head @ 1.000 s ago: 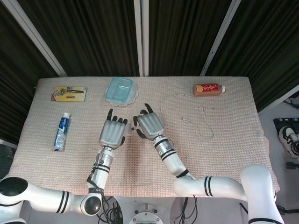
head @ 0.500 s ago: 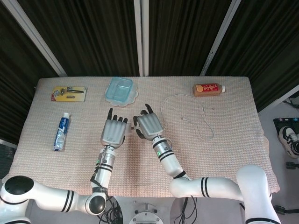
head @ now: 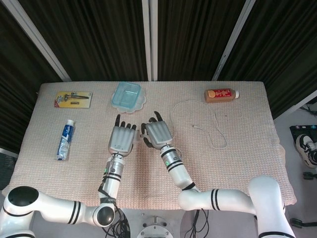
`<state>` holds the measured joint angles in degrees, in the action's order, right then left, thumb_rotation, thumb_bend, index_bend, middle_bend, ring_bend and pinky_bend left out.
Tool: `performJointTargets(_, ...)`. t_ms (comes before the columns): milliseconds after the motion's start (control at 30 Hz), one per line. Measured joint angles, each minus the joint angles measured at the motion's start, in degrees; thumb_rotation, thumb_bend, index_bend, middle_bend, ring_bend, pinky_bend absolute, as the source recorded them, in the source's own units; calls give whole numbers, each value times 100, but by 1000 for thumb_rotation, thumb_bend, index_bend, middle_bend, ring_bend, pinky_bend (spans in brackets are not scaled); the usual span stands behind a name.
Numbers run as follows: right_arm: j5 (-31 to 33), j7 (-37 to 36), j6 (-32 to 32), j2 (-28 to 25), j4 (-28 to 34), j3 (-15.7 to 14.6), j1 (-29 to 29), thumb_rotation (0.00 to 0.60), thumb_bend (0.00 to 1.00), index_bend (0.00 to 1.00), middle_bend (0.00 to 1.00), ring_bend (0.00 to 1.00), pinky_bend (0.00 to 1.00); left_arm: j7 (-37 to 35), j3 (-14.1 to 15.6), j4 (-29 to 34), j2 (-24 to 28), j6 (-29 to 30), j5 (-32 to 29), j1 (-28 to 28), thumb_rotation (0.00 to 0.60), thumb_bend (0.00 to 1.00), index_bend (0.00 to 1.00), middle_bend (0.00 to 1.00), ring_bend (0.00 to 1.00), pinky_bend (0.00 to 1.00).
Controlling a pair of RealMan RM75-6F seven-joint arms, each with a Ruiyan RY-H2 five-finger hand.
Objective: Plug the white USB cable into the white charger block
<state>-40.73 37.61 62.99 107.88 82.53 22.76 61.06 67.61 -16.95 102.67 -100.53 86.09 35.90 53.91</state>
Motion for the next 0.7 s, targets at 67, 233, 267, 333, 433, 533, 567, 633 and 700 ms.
performJointTargets(67,-6,-26,-3,13,-16,0,0,600,386,644,545,243,0,-8,-13,-12,-6,-15,-13,10,590,260,481,482,261,81)
performJointTargets(233,-17,-71,-9,34,-61,-1,-3,600,380,648,537,243,0,-30,-25,-50,-24,-59,-52,34,592,259,481,482,261,82)
performJointTargets(267,-17,-77,-13,34,-66,-2,-5,600,375,648,533,243,0,-40,-27,-55,-25,-65,-53,36,592,260,481,482,262,82)
performJointTargets(333,-19,-78,-20,27,-69,-15,-11,600,340,617,513,242,0,-56,-27,-62,-24,-77,-57,39,592,259,481,482,261,82)
performJointTargets(433,-44,-122,-28,6,-42,-25,-34,600,234,533,466,226,0,-98,-28,-67,-18,-88,-52,37,592,257,481,482,261,83)
performJointTargets(533,-63,-156,-39,-39,9,-48,-66,600,90,420,399,193,0,-135,-22,-67,-10,-120,-51,36,593,256,481,480,261,85)
performJointTargets(567,-73,-156,-36,-52,25,-57,-75,600,64,389,382,184,0,-140,-17,-67,-6,-122,-48,36,592,256,481,480,261,85)
performJointTargets(633,-83,-161,-22,-89,70,-69,-104,600,28,329,347,167,0,-161,-5,-56,8,-125,-41,28,594,255,481,479,261,85)
performJointTargets(700,-100,-176,1,-138,126,-79,-139,600,20,303,327,163,0,-190,9,-35,31,-123,-23,12,592,255,481,479,262,86)
